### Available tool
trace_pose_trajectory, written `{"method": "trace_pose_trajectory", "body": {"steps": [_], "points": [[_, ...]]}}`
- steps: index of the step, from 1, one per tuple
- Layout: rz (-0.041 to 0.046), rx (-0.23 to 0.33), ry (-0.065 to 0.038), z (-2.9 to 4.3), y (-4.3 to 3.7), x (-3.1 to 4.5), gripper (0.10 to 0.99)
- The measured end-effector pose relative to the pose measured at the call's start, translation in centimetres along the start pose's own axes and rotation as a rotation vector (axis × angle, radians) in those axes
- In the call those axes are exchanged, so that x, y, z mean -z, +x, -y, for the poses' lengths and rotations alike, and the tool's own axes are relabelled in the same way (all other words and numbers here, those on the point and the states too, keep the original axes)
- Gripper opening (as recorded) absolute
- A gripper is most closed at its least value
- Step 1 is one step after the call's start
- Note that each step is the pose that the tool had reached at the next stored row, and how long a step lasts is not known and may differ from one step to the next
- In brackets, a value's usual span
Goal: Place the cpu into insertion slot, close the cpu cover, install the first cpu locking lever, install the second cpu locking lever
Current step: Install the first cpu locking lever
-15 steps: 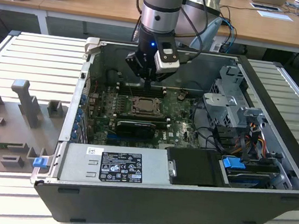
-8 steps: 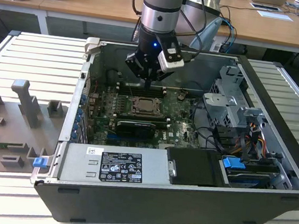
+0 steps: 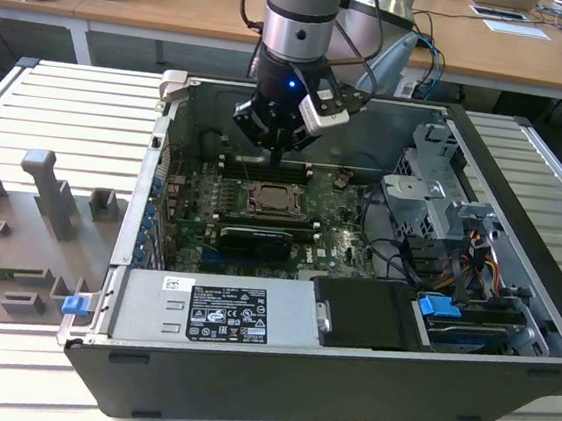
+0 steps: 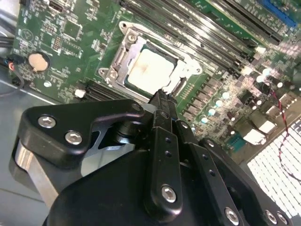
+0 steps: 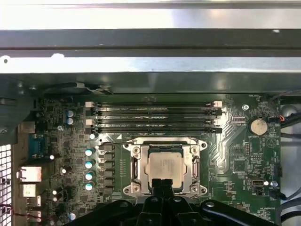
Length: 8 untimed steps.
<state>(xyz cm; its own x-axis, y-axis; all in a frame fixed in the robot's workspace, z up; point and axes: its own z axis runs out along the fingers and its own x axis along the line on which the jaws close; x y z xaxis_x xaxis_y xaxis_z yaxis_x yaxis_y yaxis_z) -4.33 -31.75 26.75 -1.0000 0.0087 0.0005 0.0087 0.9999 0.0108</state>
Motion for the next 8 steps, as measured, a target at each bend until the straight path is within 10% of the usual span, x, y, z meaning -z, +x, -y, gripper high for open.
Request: {"method": "trace_pose_trajectory", "body": {"steps": [8], "points": [[0.0032,0.0,-0.001,0.01,1.92,-0.01,0.106]]}}
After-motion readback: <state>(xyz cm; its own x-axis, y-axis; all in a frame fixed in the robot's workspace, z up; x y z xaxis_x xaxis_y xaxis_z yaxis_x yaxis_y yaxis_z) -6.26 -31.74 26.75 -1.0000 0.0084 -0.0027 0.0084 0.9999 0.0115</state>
